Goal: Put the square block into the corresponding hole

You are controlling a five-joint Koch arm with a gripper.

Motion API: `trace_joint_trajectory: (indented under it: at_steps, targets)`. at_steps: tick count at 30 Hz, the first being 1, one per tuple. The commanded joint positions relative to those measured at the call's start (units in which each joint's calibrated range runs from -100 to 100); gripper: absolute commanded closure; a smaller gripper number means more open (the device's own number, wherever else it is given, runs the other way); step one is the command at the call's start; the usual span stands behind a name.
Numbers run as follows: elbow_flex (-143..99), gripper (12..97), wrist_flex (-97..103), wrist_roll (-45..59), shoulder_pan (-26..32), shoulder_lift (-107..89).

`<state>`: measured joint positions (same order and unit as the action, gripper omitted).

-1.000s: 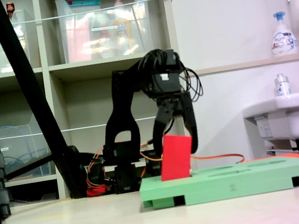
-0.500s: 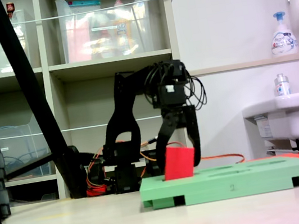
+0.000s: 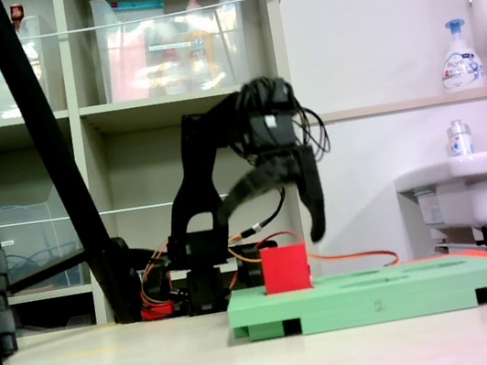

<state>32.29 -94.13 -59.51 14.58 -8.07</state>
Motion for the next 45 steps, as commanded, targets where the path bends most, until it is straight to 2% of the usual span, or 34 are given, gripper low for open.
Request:
trace_joint_trajectory:
  at_steps: [1,4,6,10,14,15,17,20,22,26,30,40,45]
  targets:
    - [1.7,27.0,0.3,1.6,-0.9,-11.1]
    - [1.5,27.5,0.1,4.7,-1.6,-23.5]
    - [-0.1,35.1,-1.0,9.3,-2.3,-32.7]
    - [-0.8,35.2,-0.3,19.0,-4.0,-47.5]
    - [-0.8,35.5,0.8,25.1,-8.3,-51.0]
    - [-1.2,37.1,0.8,26.0,-9.4,-51.0]
    - [-4.3,48.6,4.2,28.7,-11.4,-49.5]
    - [-24.3,50.9,20.7,33.1,-13.8,-56.2]
    - [-42.5,52.3,38.9,35.4,-14.2,-66.2]
    - [-72.4,61.9,76.5,38.6,-14.4,-81.3]
    - [-95.0,61.9,100.2,43.9,-13.9,-86.2]
    - [-130.5,62.0,100.8,57.6,-12.5,-91.9]
    - [-132.3,60.8,99.4,63.3,-12.7,-91.9]
